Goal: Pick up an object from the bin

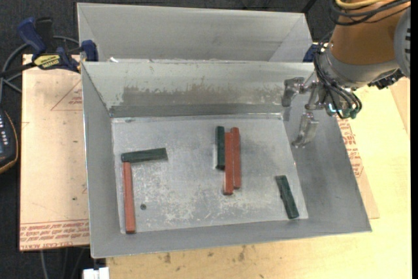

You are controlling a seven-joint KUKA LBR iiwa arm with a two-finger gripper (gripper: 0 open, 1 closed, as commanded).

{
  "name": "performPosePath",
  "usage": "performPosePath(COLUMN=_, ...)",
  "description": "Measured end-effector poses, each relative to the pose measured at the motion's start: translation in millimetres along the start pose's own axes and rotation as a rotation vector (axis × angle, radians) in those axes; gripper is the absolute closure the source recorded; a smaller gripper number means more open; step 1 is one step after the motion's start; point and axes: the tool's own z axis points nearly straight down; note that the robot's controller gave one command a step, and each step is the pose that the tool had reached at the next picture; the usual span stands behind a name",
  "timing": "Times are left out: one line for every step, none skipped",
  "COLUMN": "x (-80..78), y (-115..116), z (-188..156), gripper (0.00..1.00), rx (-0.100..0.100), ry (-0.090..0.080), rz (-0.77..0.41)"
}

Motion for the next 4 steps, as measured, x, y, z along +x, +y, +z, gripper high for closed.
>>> performPosePath(x=110.8, y=121.4, z=156.0, gripper=0.0, rx=0.003, ry=-0.015, rz=-0.748)
performPosePath(x=37.5, y=88.2, z=124.0, gripper=0.0, rx=0.008, ry=-0.015, rz=-0.798)
performPosePath(x=14.8, y=103.7, z=126.0, gripper=0.0, rx=0.004, ry=-0.01, rz=-0.967)
performPosePath(x=-5.0, y=121.6, z=156.0, gripper=0.0, rx=0.004, ry=-0.008, rz=-1.111)
